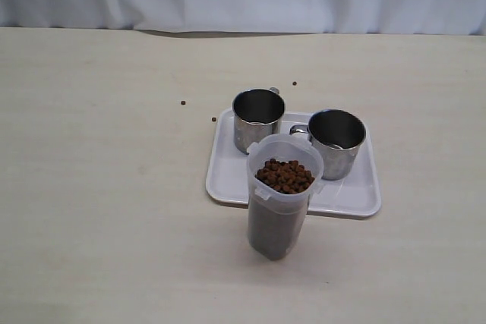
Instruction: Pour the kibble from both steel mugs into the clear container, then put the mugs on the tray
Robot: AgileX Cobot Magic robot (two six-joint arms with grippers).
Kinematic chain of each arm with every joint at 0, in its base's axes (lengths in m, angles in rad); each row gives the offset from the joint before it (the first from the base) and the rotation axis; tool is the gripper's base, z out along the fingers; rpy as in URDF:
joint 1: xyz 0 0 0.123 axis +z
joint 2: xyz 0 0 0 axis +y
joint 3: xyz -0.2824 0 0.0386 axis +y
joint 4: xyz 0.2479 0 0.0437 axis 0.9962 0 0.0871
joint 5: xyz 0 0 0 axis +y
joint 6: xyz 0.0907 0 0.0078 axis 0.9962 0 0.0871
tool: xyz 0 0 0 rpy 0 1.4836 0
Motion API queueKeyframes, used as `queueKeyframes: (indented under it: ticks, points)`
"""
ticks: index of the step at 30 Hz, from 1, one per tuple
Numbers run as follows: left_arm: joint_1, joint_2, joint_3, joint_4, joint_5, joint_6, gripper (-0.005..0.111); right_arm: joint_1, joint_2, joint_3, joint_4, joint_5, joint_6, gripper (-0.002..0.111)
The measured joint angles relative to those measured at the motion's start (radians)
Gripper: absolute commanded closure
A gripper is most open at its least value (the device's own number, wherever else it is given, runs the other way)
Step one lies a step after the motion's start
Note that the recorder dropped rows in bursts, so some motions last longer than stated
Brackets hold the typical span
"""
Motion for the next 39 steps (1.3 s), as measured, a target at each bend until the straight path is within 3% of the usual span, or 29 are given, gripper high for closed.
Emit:
queueKeyframes:
  ticks: [11,20,39]
  points:
    - [0.0,0.0,0.0,0.0,0.0,0.0,0.107,0.0,0.0,0.0,0.004,0.042,-0.003,0.103]
    - [0.0,0.0,0.0,0.0,0.0,0.0,0.107,0.0,0.0,0.0,0.165,0.043,-0.234,0.103]
    - [0.0,0.0,0.0,0.0,0.0,0.0,0.107,0.0,0.0,0.0,0.176,0.043,-0.248,0.103]
